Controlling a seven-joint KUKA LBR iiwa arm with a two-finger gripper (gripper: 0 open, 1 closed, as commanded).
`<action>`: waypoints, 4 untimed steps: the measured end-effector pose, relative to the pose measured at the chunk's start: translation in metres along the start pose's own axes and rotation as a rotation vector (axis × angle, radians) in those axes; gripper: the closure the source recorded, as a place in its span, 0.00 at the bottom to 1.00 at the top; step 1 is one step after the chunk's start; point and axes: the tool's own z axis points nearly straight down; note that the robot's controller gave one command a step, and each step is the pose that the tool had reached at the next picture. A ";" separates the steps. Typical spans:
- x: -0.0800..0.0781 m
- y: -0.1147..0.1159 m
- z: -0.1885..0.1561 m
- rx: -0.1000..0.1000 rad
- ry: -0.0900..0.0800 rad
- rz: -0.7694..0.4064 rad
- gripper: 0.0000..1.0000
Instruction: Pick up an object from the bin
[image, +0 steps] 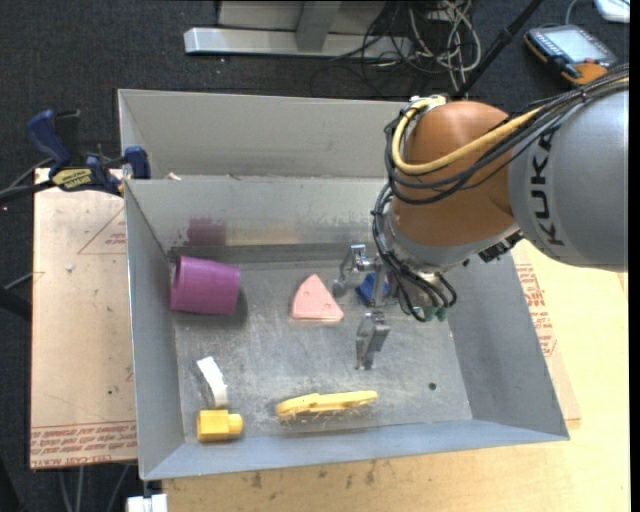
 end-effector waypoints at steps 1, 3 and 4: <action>0.024 -0.020 0.010 0.002 -0.020 -0.156 0.00; 0.036 -0.036 0.149 0.000 -0.012 -0.209 1.00; 0.036 -0.036 0.149 0.000 -0.012 -0.209 1.00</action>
Offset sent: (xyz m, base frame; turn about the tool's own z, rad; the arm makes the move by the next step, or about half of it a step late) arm -0.0489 -0.0187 -0.1404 -0.2674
